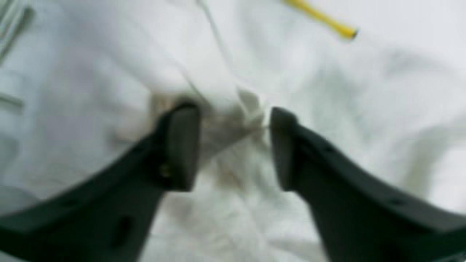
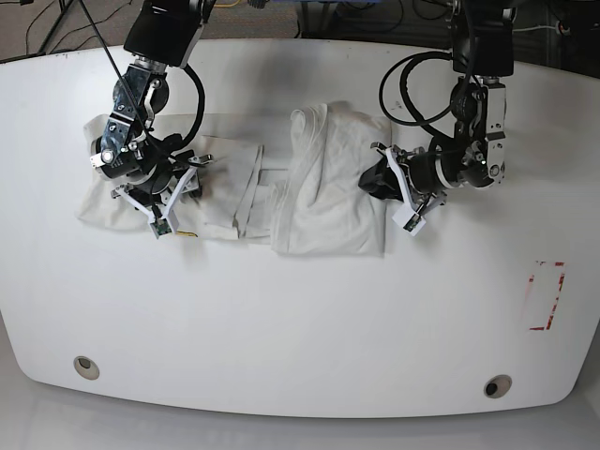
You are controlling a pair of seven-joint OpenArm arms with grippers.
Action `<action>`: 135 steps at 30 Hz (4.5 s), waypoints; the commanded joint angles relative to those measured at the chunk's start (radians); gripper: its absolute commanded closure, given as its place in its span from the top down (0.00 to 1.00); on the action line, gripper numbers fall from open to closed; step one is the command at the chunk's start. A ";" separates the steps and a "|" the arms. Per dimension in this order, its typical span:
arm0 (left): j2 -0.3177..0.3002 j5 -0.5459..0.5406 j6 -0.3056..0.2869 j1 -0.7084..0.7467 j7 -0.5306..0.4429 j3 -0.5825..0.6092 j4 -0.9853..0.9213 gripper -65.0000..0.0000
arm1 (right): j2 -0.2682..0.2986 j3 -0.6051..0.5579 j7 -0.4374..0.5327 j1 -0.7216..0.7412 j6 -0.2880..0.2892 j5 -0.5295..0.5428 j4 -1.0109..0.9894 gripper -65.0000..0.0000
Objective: Layout the t-shirt on the table in an organized manner, then fold the t-shirt properly
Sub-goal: 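Lay the folded end down and hold it with the left gripper, then move the right gripper to the shirt end and grasp it, then fold the grasped end with the right gripper toward the left gripper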
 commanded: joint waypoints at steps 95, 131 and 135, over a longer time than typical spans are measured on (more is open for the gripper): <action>-0.148 0.044 0.010 -0.088 -0.005 0.078 -0.200 0.21 | 0.051 0.346 -0.152 0.070 -0.001 0.444 -0.193 0.00; -0.052 0.045 0.087 -0.092 0.019 0.145 -0.201 0.21 | -0.068 -0.311 -0.123 0.030 -0.001 0.446 0.266 0.00; -0.044 0.045 0.087 -0.092 0.019 0.145 -0.201 0.21 | -0.076 -0.345 -0.120 0.029 -0.001 0.444 0.261 0.00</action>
